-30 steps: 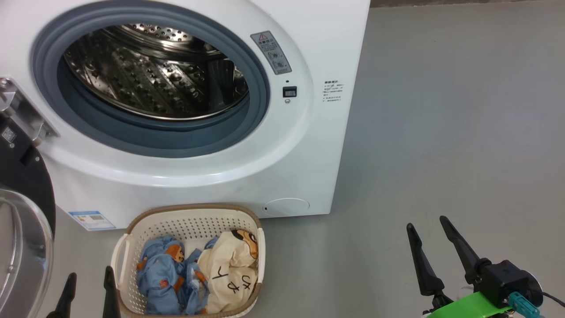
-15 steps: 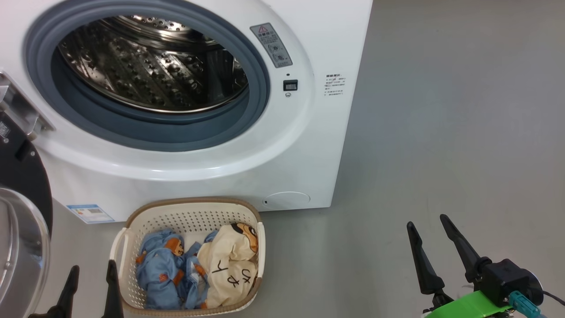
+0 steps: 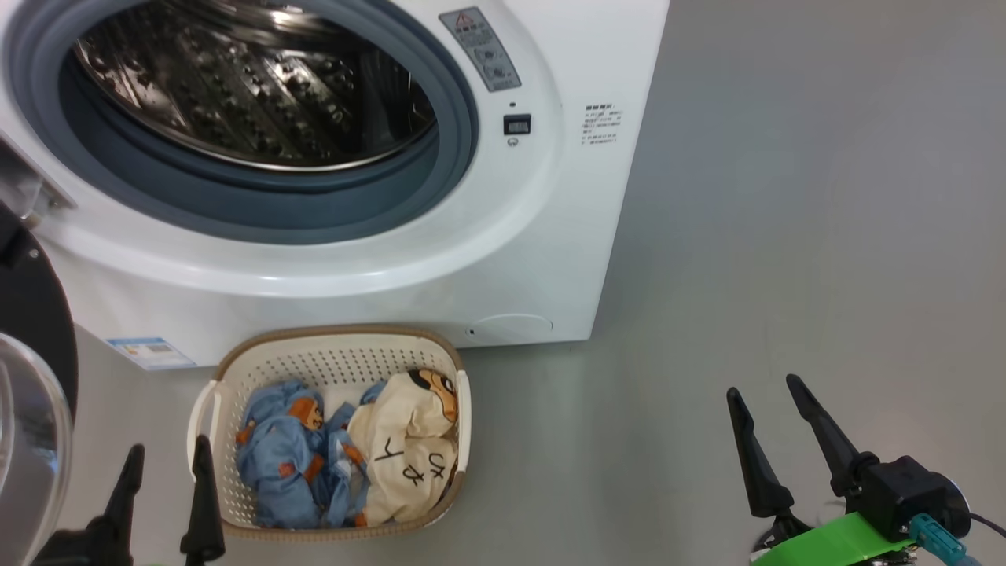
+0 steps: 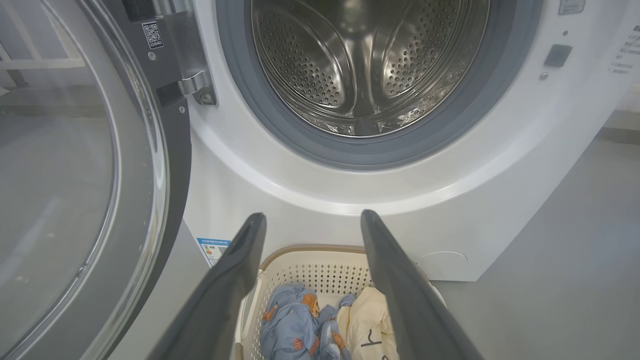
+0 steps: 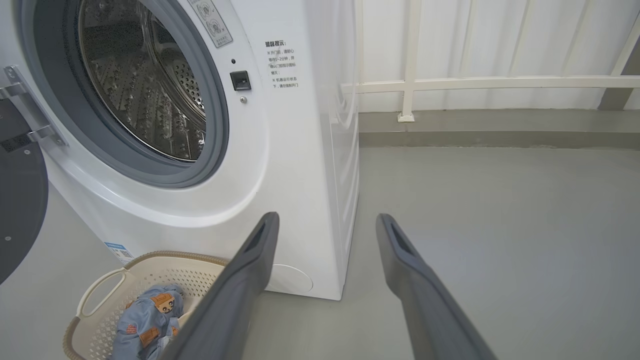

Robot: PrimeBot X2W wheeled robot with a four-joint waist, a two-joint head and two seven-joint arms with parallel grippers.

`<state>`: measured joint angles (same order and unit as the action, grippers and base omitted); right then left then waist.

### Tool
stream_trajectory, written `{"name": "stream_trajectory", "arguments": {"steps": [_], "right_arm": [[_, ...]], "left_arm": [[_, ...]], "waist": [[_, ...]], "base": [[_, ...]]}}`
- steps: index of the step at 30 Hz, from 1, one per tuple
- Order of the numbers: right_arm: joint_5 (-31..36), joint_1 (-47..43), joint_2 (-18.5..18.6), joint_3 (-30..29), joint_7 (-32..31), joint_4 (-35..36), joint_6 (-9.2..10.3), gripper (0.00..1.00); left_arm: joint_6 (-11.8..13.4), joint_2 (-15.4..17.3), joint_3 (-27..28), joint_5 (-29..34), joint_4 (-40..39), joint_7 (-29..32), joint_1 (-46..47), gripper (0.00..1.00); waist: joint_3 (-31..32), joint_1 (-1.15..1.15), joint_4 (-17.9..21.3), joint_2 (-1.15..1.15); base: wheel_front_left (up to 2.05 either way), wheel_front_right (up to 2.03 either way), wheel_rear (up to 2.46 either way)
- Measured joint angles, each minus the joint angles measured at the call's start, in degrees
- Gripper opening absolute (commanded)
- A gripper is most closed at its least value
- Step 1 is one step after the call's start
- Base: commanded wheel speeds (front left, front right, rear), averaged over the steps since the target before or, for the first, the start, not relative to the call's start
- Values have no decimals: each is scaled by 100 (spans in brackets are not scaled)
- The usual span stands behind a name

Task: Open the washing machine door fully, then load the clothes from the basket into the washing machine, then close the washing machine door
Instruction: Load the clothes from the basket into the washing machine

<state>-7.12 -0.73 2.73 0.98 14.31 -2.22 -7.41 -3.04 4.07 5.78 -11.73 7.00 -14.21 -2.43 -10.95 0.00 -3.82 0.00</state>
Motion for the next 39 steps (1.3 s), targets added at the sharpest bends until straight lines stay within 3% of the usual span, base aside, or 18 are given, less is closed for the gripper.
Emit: {"name": "stream_trajectory", "arguments": {"steps": [29,39], "right_arm": [[170,799,20,-21,0,104,0,100],[194,1047,33,-19,1,254,0,100]], "left_arm": [[-377,96,-129,-87,982,-10,1883,100],[-431,367,-199,-136,1748,-42,2717,100]], "waist": [[-1879,0,-37,0],[-2689,0,-24,0]], "base": [[0,0,0],[0,0,0]]}}
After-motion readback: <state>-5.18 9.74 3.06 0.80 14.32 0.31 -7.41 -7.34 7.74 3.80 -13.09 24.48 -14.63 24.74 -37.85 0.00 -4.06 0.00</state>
